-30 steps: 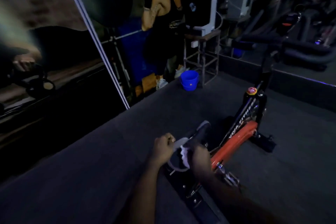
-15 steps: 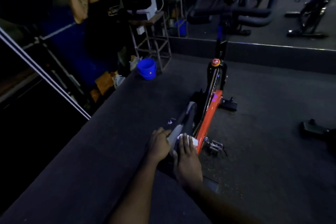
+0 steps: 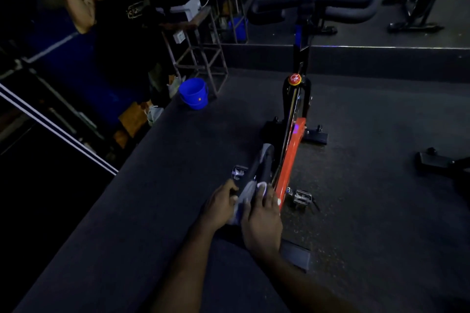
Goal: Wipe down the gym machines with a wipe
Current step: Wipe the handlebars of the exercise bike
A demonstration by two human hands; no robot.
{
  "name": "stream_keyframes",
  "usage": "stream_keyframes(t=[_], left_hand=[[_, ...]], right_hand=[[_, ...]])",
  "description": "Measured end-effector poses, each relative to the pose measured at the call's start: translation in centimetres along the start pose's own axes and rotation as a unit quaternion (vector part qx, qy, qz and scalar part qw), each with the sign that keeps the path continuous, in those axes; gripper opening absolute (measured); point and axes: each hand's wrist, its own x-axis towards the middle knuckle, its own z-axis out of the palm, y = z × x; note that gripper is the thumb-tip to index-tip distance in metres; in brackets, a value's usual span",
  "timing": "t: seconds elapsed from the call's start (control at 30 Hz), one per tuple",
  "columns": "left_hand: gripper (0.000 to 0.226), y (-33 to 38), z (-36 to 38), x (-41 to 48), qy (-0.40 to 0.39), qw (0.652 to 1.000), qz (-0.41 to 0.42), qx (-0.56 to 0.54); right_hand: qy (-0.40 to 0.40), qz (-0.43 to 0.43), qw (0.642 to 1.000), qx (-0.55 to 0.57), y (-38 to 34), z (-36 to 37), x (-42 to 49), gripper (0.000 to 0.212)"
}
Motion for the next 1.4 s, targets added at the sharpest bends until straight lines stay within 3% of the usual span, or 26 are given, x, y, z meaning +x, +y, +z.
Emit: stream_keyframes(t=[0.13, 0.23, 0.33, 0.47, 0.6, 0.7, 0.77, 0.83, 0.9, 0.97, 1.03, 1.1, 1.17, 1.23, 1.3, 1.4], left_hand=[[0.050, -1.0, -0.7, 0.8, -0.073, 0.997, -0.007, -0.017], [0.060, -1.6, -1.0, 1.5, -0.099, 0.995, -0.003, -0.021], [0.061, -2.3, -1.8, 2.6, -0.114, 0.993, 0.020, -0.019], [0.063, -3.4, -2.2, 3.3, -0.141, 0.989, 0.050, -0.024], [0.058, -4.6, -2.8, 3.0, -0.126, 0.987, 0.104, -0.013], [0.044, -5.7, -3.9, 3.1, -0.108, 0.986, 0.128, -0.024], [0.037, -6.6, -5.0, 3.0, -0.085, 0.987, 0.135, -0.035], [0.034, -7.0, -6.2, 2.7, -0.061, 0.988, 0.134, -0.037], [0.032, -7.8, -7.6, 2.3, -0.047, 0.990, 0.126, -0.039], [0.030, -8.9, -8.0, 2.4, -0.056, 0.990, 0.121, -0.040], [0.028, -9.3, -8.3, 2.4, -0.062, 0.990, 0.119, -0.041], [0.029, -9.6, -8.5, 2.3, -0.059, 0.990, 0.117, -0.048], [0.029, -9.3, -8.8, 2.2, -0.057, 0.990, 0.116, -0.053], [0.029, -9.2, -8.9, 2.3, -0.057, 0.989, 0.121, -0.054], [0.030, -9.0, -9.0, 2.6, -0.059, 0.989, 0.122, -0.051], [0.030, -8.4, -9.0, 2.9, -0.058, 0.989, 0.129, -0.052]], right_hand=[[-0.013, 0.084, 0.992, 0.089, 0.1, -1.1, 9.2, 0.068], [-0.016, 0.110, 0.985, 0.131, 0.2, -1.2, 9.2, 0.070], [-0.004, 0.097, 0.988, 0.121, 1.1, -0.3, 5.6, 0.067], [0.003, 0.057, 0.991, 0.124, 0.9, -0.1, 9.8, 0.070], [0.020, 0.070, 0.996, 0.046, -0.7, -0.8, 15.0, 0.063], [0.023, 0.029, 0.994, -0.105, -1.4, -0.4, 15.2, 0.050], [-0.002, -0.040, 0.974, -0.223, -2.5, 1.4, 13.5, 0.066], [-0.035, -0.092, 0.961, -0.259, -3.4, 2.7, 11.6, 0.073], [-0.090, -0.125, 0.938, -0.311, -3.8, 2.6, 11.0, 0.072], [-0.101, -0.118, 0.918, -0.364, -3.1, 1.0, 12.0, 0.087], [-0.085, -0.074, 0.926, -0.360, -2.4, -0.1, 13.1, 0.087], [-0.078, -0.017, 0.940, -0.333, -3.5, 0.7, 12.3, 0.063], [-0.068, -0.029, 0.944, -0.321, -5.4, 2.7, 9.5, 0.041], [-0.111, -0.064, 0.948, -0.293, -6.8, 4.6, 6.3, 0.032], [-0.093, -0.088, 0.941, -0.313, -6.6, 4.9, 6.0, 0.030], [-0.025, -0.036, 0.946, -0.320, -5.8, 4.1, 7.2, 0.050]])
